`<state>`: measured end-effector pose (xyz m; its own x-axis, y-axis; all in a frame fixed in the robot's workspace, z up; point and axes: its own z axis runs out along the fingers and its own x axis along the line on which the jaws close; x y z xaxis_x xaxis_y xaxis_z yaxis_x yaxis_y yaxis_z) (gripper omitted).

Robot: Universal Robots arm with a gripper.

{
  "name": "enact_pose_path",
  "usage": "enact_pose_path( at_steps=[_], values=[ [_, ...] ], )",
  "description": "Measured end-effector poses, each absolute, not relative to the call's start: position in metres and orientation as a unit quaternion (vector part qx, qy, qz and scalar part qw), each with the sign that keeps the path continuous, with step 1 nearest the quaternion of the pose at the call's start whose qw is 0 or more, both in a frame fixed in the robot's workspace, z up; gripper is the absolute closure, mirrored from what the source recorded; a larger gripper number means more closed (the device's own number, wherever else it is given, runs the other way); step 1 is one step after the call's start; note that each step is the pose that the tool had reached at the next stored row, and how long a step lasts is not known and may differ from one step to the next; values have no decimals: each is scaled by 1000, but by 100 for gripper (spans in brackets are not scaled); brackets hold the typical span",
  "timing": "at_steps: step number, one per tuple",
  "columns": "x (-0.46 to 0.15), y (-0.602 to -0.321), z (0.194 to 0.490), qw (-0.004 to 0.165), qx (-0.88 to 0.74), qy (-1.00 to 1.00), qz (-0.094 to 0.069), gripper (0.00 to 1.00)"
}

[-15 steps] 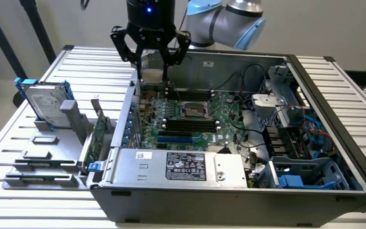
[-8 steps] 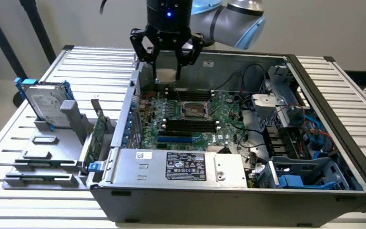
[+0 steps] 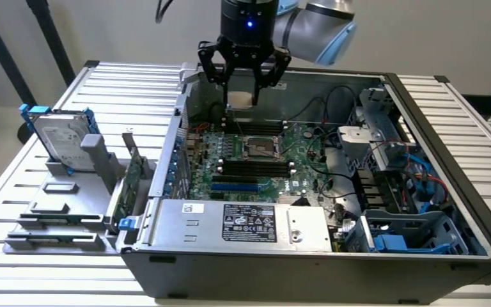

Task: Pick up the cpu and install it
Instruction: 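Pick up the cpu and move it towards the insertion slot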

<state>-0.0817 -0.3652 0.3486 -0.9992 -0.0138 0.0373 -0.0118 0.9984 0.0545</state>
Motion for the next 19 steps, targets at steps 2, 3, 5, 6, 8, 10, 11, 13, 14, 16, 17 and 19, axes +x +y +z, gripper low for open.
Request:
enact_pose_path(
  at_steps=[2,3,5,6,8,10,11,13,14,16,17,19],
  values=[
    [-75,-359,345,19,6,-999,-27,45],
    [-71,-356,343,19,6,-999,-27,45],
    [-65,-350,340,19,6,-999,-27,45],
    [-62,-347,338,19,6,-999,-27,45],
    [-56,-343,334,19,6,-999,-27,45],
    [-51,-339,330,19,6,-999,-27,45],
    [-48,-337,329,19,6,-999,-27,45],
    [-45,-335,325,19,6,-999,-27,45],
    [-44,-334,323,19,6,-999,-27,45],
    [-42,-331,319,19,5,-999,-27,45],
    [-42,-330,317,19,4,-999,-27,45],
    [-41,-327,313,19,3,-999,-27,45]
  ],
)
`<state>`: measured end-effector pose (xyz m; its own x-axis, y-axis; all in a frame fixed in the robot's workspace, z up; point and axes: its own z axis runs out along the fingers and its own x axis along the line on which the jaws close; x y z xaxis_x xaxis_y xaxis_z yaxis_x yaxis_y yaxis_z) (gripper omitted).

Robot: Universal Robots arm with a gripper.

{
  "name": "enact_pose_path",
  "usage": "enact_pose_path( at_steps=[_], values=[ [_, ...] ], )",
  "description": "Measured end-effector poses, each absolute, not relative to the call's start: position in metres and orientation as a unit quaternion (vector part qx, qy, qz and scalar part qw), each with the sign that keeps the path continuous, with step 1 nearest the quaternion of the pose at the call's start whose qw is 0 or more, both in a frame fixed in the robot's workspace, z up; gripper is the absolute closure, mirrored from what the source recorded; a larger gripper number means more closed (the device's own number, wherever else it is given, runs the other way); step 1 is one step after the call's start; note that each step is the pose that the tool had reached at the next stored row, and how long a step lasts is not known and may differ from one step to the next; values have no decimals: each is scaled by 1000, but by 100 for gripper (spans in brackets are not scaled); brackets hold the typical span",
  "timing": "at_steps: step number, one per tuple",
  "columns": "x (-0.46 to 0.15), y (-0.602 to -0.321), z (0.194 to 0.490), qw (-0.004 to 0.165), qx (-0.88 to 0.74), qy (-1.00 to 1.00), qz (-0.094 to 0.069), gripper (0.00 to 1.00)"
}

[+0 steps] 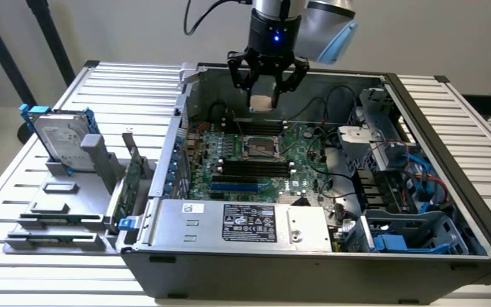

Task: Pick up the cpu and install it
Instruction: 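Pick up the cpu and move it towards the insertion slot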

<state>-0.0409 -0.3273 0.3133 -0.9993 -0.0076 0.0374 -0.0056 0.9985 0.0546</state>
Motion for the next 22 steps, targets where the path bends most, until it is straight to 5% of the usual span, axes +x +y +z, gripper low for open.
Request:
enact_pose_path(
  at_steps=[22],
  values=[
    [-33,-317,286,19,1,-999,-27,45]
  ],
)
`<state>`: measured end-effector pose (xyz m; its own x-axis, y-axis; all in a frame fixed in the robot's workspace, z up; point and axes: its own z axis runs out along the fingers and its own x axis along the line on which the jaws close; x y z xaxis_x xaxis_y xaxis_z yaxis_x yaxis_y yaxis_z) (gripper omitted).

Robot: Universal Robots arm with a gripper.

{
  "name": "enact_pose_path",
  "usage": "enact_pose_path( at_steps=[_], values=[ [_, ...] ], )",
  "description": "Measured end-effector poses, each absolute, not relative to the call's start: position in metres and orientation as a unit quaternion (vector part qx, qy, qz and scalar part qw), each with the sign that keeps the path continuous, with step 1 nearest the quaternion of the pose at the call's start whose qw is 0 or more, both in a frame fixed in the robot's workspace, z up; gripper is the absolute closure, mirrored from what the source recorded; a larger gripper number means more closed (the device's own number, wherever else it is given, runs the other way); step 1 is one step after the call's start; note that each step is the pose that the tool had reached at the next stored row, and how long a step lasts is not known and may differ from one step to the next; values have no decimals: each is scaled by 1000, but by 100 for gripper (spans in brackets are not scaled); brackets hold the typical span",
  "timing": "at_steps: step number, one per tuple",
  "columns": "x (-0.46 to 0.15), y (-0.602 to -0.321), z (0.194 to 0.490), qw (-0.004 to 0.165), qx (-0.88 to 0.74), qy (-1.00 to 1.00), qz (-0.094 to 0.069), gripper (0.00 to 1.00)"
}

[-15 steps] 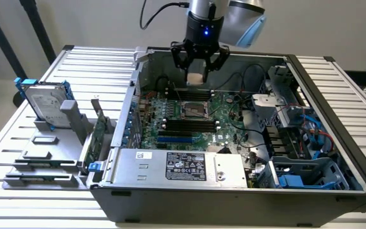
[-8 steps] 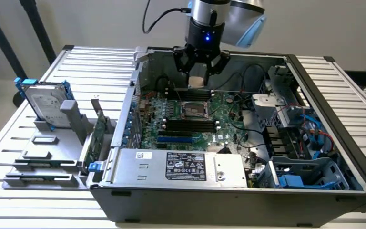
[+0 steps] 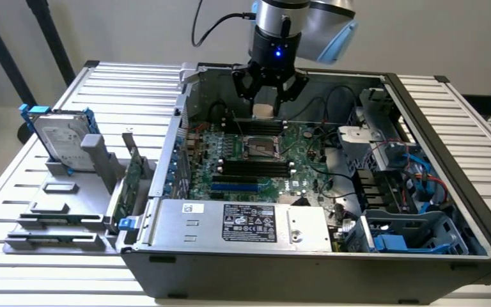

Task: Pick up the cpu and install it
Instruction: 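Pick up the cpu and move it towards the insertion slot, then place the cpu into insertion slot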

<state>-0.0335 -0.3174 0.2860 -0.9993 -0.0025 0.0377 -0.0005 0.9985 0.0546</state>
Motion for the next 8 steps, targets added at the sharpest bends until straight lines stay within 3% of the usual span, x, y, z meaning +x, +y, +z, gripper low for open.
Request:
enact_pose_path(
  at_steps=[8],
  values=[
    [-33,-317,286,19,1,-999,-27,45]
  ],
)
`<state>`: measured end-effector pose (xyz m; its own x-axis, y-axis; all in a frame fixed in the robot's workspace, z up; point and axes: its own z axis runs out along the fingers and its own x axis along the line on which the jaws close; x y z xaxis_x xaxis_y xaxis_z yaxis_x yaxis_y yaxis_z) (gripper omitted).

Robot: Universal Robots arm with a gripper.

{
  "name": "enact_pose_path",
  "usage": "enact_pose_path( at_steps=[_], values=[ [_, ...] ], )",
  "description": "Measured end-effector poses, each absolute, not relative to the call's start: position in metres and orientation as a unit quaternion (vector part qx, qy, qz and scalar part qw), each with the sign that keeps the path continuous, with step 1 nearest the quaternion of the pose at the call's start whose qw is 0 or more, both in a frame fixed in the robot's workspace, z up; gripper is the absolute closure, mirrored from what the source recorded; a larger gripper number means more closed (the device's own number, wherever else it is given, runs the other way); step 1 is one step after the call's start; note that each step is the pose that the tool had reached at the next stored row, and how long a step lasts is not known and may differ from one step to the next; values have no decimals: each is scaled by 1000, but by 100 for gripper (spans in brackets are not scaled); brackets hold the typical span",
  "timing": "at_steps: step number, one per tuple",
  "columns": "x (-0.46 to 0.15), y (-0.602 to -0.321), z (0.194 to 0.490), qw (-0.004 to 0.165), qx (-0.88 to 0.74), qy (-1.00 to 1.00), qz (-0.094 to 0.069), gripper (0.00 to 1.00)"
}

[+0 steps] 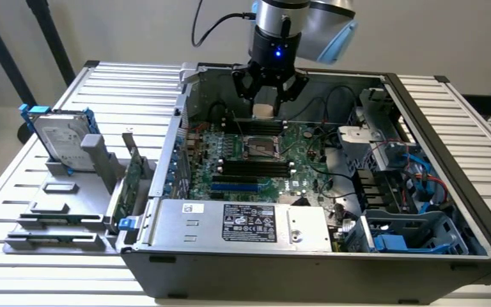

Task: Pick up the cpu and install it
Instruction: 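Place the cpu into insertion slot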

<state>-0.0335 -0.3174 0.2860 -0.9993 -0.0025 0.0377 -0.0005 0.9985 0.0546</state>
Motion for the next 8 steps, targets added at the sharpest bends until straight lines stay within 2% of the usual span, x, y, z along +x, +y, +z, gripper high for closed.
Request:
enact_pose_path(
  at_steps=[8],
  values=[
    [-41,-320,285,19,-12,-999,-28,45]
  ],
)
